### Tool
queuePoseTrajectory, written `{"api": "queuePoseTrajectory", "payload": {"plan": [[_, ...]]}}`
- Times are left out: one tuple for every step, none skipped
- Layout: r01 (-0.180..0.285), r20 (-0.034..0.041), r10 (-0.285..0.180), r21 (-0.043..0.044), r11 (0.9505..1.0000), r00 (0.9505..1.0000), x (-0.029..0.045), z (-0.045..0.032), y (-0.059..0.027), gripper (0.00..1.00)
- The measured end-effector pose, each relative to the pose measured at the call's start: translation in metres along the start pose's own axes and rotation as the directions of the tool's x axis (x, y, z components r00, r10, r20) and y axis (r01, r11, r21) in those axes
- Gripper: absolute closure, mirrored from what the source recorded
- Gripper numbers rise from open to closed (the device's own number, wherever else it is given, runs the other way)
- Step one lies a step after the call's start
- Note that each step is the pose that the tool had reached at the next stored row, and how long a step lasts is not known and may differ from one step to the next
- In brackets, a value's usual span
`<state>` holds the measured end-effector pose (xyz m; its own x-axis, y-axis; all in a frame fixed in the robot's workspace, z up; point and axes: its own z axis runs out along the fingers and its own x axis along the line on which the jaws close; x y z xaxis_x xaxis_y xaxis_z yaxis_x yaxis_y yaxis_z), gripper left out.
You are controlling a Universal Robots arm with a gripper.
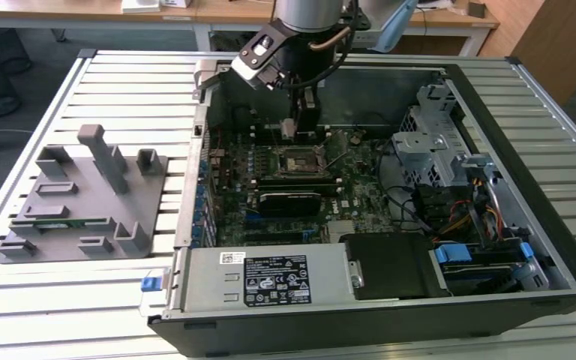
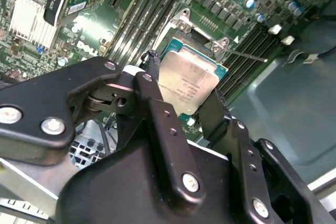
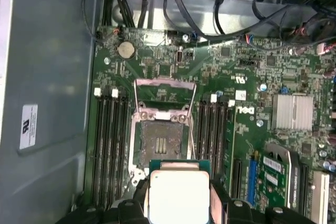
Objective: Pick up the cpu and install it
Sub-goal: 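Place the cpu into insertion slot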
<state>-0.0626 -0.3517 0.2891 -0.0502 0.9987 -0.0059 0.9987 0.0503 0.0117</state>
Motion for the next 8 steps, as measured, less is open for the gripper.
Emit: {"api": "queuePoseTrajectory", "payload": {"plan": [[0.000,-0.0002,0.000,0.0000,1.0000,1.0000,0.0000,0.0009,0.0006,0.46],[0.000,-0.0003,0.000,0.0001,1.0000,1.0000,-0.0001,0.0018,0.0012,0.46],[0.000,-0.0003,0.000,0.0001,1.0000,1.0000,0.0000,0.0029,0.0016,0.46],[0.000,-0.0003,0.000,0.0001,1.0000,1.0000,0.0000,0.0042,0.0017,0.46],[0.000,-0.0003,0.000,0.0001,1.0000,1.0000,0.0001,0.0056,0.0018,0.46],[0.000,-0.0005,0.000,0.0000,1.0000,1.0000,0.0002,0.0072,0.0018,0.46],[0.000,-0.0004,0.000,0.0000,1.0000,1.0000,0.0002,0.0087,0.0018,0.46],[0.000,-0.0004,0.000,0.0000,1.0000,1.0000,0.0003,0.0099,0.0018,0.46]]}}
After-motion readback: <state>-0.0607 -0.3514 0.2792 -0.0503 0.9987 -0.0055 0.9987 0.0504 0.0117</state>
